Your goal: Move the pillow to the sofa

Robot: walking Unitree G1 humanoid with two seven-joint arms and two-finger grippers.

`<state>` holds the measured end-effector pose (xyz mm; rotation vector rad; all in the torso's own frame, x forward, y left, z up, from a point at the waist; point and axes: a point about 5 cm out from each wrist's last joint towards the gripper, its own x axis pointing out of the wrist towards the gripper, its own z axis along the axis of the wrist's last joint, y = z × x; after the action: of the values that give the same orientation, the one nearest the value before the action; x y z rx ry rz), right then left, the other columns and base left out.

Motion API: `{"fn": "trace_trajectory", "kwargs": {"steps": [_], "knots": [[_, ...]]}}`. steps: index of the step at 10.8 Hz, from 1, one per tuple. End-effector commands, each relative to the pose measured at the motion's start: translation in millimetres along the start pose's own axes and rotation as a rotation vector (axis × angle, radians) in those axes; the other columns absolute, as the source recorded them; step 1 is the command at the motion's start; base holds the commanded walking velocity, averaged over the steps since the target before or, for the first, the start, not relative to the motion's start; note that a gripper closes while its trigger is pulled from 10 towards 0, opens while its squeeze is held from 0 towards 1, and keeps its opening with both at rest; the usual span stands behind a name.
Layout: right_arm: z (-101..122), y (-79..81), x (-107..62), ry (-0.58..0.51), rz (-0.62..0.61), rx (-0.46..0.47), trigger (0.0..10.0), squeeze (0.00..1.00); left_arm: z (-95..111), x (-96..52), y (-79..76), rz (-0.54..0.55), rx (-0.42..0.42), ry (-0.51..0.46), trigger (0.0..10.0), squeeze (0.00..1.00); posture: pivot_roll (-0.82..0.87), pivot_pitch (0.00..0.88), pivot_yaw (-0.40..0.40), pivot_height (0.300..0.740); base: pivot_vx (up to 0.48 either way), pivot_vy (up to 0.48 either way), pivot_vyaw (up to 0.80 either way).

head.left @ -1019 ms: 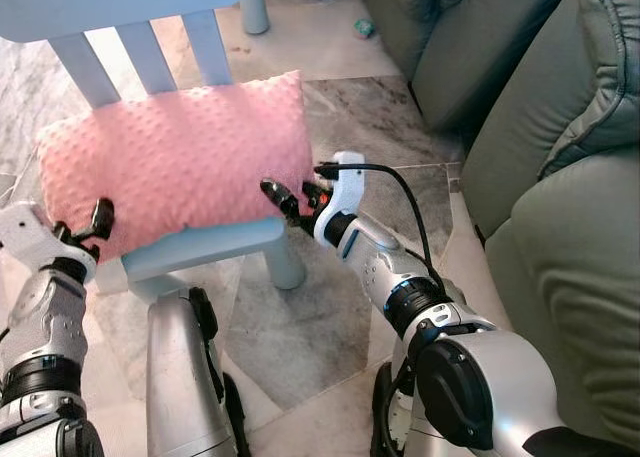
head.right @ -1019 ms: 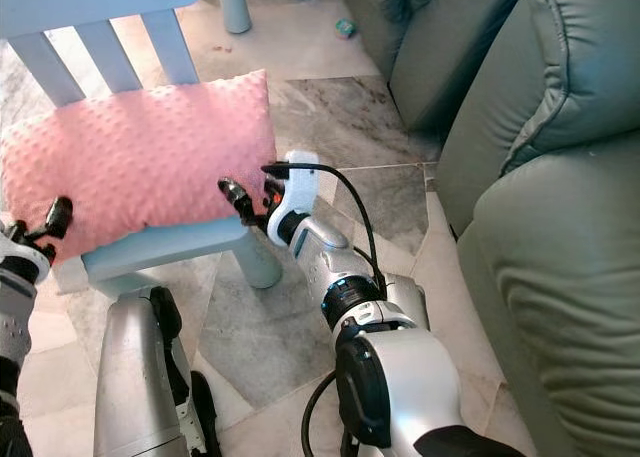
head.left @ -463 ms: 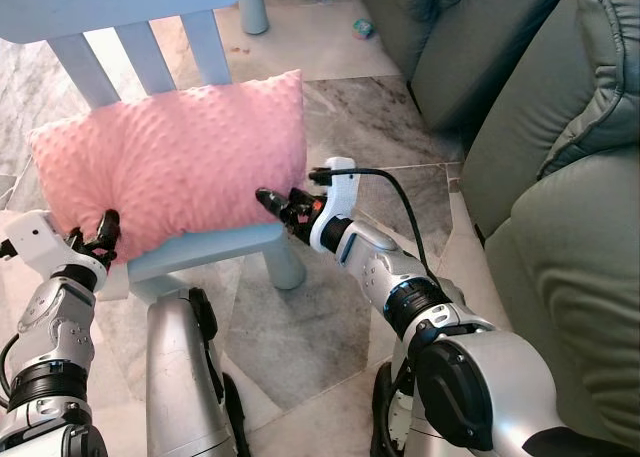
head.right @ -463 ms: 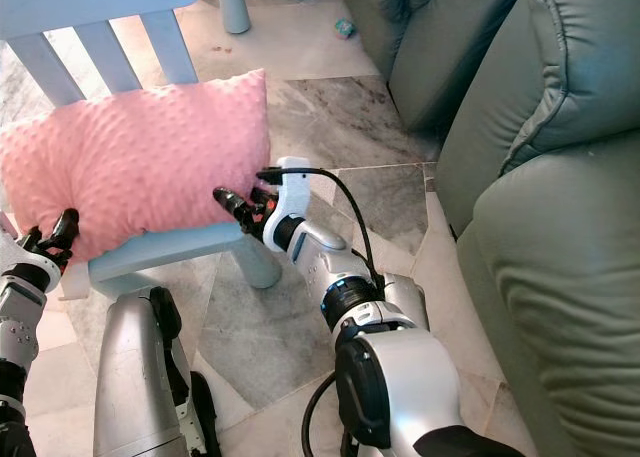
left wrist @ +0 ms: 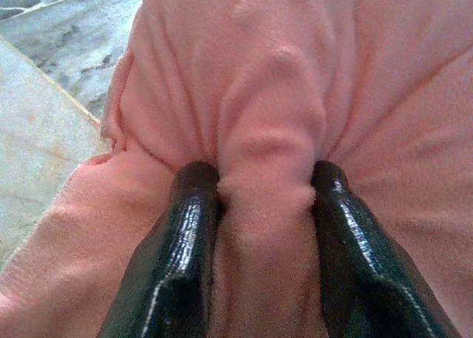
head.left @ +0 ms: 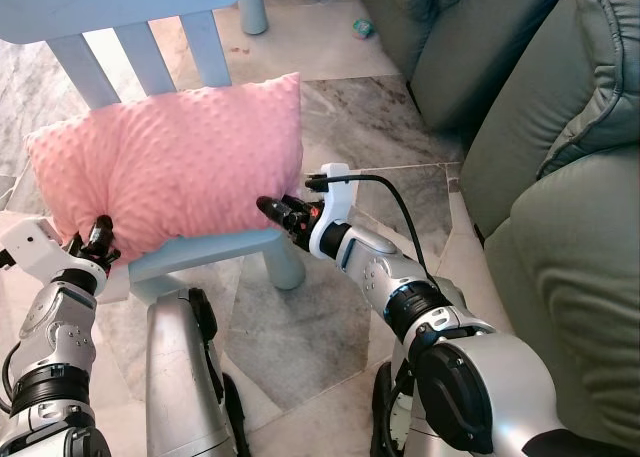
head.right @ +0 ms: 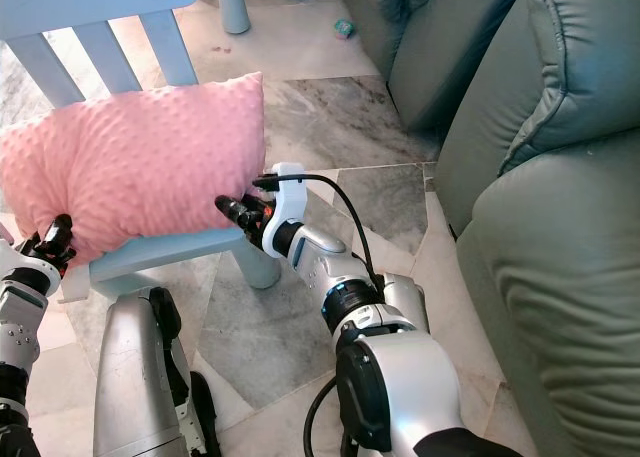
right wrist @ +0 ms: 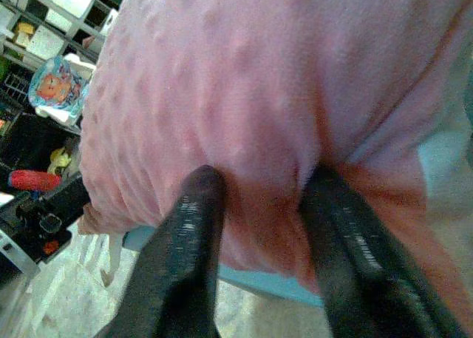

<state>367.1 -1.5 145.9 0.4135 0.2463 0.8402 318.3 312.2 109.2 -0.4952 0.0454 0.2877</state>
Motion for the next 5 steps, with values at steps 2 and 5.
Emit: {"fn": "trace_trajectory", "kwargs": {"steps": [2,5], "knots": [[-44.1,34.1,12.3,0.084,0.093,0.069,0.0,0.00,-16.9,-8.4,13.5,0.061,-0.017,0.053,0.0,0.00,0.03,0.392,-0.006,0.430,0.000,0.000,0.00],[-45.5,33.3,10.5,0.089,0.103,-0.065,0.0,0.00,-6.1,-13.4,10.5,0.056,0.013,-0.029,0.0,0.00,0.02,0.387,-0.005,0.430,0.000,0.000,0.00]]}}
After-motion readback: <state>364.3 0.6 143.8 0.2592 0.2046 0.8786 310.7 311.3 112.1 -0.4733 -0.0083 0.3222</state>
